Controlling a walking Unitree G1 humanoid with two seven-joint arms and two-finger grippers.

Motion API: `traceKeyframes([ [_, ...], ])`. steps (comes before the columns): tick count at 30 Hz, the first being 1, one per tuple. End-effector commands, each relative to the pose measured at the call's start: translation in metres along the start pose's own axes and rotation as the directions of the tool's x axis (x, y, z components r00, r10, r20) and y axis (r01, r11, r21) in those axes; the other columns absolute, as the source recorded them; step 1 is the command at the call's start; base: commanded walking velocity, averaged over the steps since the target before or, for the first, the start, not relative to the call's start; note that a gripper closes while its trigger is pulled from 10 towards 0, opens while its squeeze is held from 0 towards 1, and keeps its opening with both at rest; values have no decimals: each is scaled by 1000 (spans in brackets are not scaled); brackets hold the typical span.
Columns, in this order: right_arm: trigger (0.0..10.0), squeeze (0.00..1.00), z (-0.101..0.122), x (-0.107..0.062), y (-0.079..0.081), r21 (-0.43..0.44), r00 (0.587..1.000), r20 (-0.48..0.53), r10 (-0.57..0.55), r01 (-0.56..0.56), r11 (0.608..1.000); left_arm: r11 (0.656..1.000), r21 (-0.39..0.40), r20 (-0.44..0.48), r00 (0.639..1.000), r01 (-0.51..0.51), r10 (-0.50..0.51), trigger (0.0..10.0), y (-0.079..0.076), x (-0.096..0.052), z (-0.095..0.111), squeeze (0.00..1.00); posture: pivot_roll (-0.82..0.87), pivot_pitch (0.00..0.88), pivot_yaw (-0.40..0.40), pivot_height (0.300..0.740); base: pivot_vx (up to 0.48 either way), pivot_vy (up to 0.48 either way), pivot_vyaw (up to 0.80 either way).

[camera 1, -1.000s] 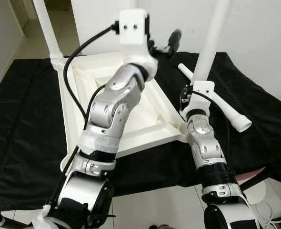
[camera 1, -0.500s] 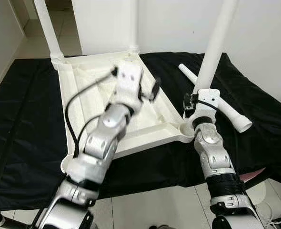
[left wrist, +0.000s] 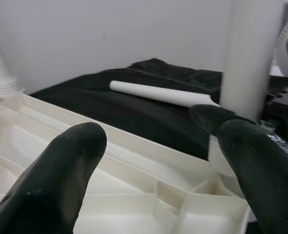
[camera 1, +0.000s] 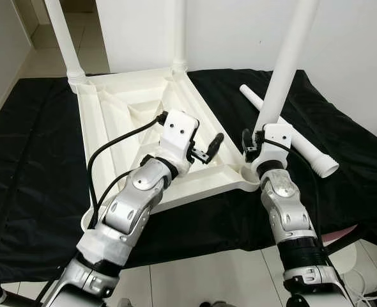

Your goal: Building children table

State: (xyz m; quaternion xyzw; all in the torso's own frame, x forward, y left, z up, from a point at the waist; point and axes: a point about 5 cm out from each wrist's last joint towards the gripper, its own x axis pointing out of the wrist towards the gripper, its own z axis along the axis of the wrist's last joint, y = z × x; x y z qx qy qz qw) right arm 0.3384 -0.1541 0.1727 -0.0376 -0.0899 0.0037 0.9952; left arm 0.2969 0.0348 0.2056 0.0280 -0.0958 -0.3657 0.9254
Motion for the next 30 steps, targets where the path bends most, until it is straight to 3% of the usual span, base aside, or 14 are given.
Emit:
traceKeyframes([
  [1,10000,0,2,-3,1,3,999,28,25,-25,1000,963,7,-74,961,269,-268,10000,-20,-5,-15,0,67,70,-38,740,0,0,0],
  [7,10000,0,-9,-9,0,8,998,-1,56,-56,998,959,16,-156,948,282,-276,10000,-23,-10,-32,0,68,71,-45,740,0,0,0],
  [15,10000,0,-22,-13,2,21,995,-21,101,-101,995,945,25,-188,930,326,-316,10000,-28,-16,-36,0,69,62,-45,740,0,0,0],
  [19,10000,0,-32,-16,-1,21,992,-52,114,-113,993,930,-26,-202,909,367,-364,10000,-32,-20,-37,0,69,62,-45,740,0,0,0],
  [30,10000,0,-53,-37,-6,12,980,-83,182,-182,983,910,-10,-220,886,415,-407,10000,-36,-25,-38,0,65,51,-46,740,0,0,0],
])
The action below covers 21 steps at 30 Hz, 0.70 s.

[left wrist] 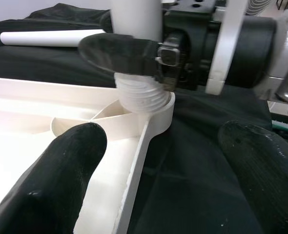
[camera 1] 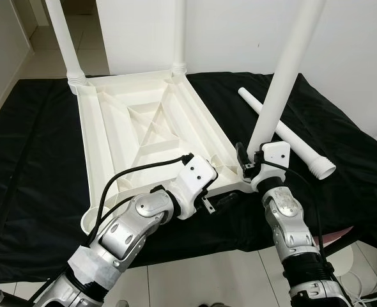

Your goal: Building children table

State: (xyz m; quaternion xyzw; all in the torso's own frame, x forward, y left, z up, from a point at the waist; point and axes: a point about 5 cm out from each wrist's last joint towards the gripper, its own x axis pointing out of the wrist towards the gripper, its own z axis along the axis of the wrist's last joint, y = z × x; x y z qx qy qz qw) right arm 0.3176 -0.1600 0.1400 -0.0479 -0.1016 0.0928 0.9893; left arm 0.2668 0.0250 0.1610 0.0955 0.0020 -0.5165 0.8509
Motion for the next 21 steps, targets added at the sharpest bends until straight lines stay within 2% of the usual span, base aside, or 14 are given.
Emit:
traceKeyframes([
  [1,10000,0,-25,-13,-2,18,993,-117,4,-2,1000,997,14,-14,997,72,-72,10000,-3,-2,0,0,65,51,-46,740,0,0,0],
  [14,10000,0,-34,-17,-15,1,991,-134,-5,6,1000,996,22,-14,997,81,-80,10000,-5,-1,2,0,56,54,-38,740,0,0,0],
  [21,10000,0,-38,-14,-17,24,989,-149,20,-17,1000,996,23,-11,997,83,-83,10000,-5,-2,3,0,58,60,-37,740,0,0,0],
])
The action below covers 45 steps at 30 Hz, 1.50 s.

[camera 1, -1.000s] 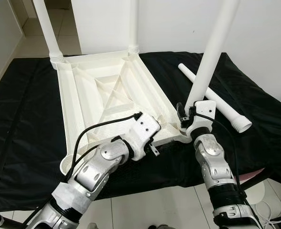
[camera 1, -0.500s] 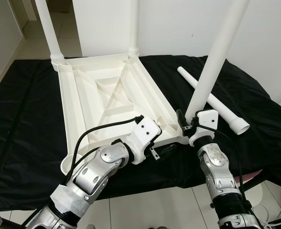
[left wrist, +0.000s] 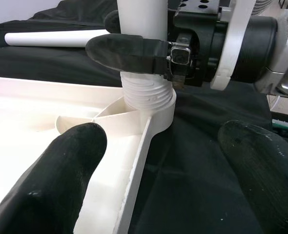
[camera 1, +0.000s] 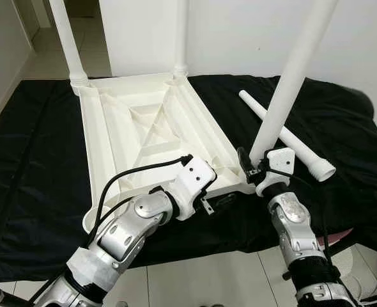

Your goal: Building children table

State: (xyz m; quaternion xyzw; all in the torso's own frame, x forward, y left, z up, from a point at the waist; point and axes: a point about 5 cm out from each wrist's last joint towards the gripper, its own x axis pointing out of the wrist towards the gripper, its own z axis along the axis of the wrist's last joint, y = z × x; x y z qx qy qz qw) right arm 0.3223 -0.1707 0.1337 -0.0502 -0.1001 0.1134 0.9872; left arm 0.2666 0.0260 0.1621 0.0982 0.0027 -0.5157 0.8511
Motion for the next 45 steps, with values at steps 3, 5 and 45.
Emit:
traceKeyframes([
  [3,10000,0,-31,-15,-7,40,988,-153,-18,25,999,996,19,-7,997,82,-82,10000,-6,-1,2,0,58,63,-36,740,0,0,0],
  [5,10000,0,-34,-15,-11,58,987,-160,-27,37,998,997,20,-9,997,81,-81,10000,-6,-2,2,0,62,68,-35,740,0,0,0],
  [45,10000,0,-50,-49,-18,143,984,-172,-42,67,987,996,34,-24,996,88,-88,10000,-4,-5,5,0,57,95,-7,740,0,0,0],
])
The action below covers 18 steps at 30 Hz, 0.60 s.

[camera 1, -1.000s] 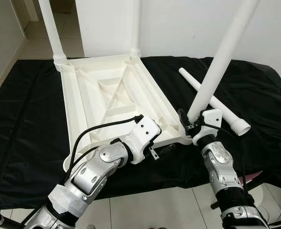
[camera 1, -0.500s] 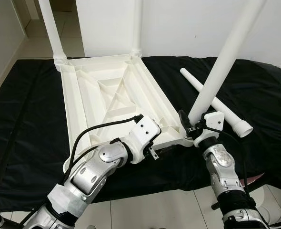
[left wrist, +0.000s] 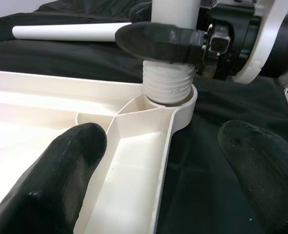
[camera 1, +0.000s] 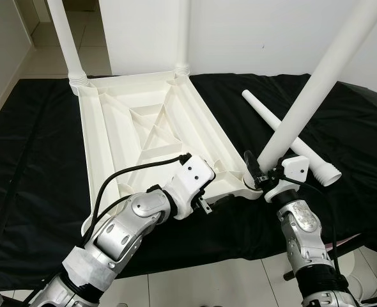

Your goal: Building children table

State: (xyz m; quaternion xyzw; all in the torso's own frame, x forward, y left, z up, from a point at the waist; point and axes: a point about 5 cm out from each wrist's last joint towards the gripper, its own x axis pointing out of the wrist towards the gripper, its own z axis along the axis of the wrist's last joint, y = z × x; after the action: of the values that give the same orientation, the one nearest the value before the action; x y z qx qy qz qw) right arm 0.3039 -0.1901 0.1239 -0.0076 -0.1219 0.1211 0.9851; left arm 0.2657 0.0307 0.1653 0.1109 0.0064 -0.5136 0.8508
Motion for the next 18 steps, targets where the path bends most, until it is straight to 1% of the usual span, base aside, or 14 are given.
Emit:
traceKeyframes([
  [1,10000,0,-41,-28,-7,59,973,-220,-62,77,995,996,18,-3,996,90,-90,10000,-5,0,3,0,57,95,-7,740,0,0,0],
  [6,10000,0,-39,-27,-6,44,976,-215,-40,51,998,995,19,-4,995,96,-96,10000,-6,1,3,0,54,94,-2,740,0,0,0],
  [7,10000,0,-38,-27,-2,26,977,-213,1,4,1000,995,22,-6,995,96,-96,10000,-5,1,3,0,53,94,0,740,0,0,0],
  [8,10000,0,-38,-27,-2,26,977,-213,1,4,1000,995,22,-6,995,96,-96,10000,-5,1,3,0,53,94,0,740,0,0,0],
  [11,10000,0,-39,-30,7,-17,969,-229,98,-105,994,995,26,-6,995,97,-97,10000,-5,0,4,0,53,94,0,740,0,0,0],
  [12,10000,0,-39,-30,7,-17,969,-229,98,-105,994,995,26,-6,995,97,-97,10000,-5,0,4,0,53,94,0,740,0,0,0],
  [14,10000,0,-42,-35,8,-45,952,-261,158,-175,984,995,27,-6,995,99,-99,10000,-5,0,4,0,53,94,5,740,0,0,0],
  [15,10000,0,-42,-35,8,-45,952,-261,158,-175,984,995,27,-6,995,99,-99,10000,-5,0,4,0,53,94,5,740,0,0,0],
  [16,10000,0,-44,-37,9,-58,945,-273,181,-204,977,995,29,-7,995,99,-99,10000,-5,0,4,0,53,94,5,740,0,0,0],
  [18,10000,0,-45,-39,7,-63,937,-290,197,-224,973,995,28,-7,995,100,-100,10000,-5,0,4,0,51,96,10,740,0,0,0],
])
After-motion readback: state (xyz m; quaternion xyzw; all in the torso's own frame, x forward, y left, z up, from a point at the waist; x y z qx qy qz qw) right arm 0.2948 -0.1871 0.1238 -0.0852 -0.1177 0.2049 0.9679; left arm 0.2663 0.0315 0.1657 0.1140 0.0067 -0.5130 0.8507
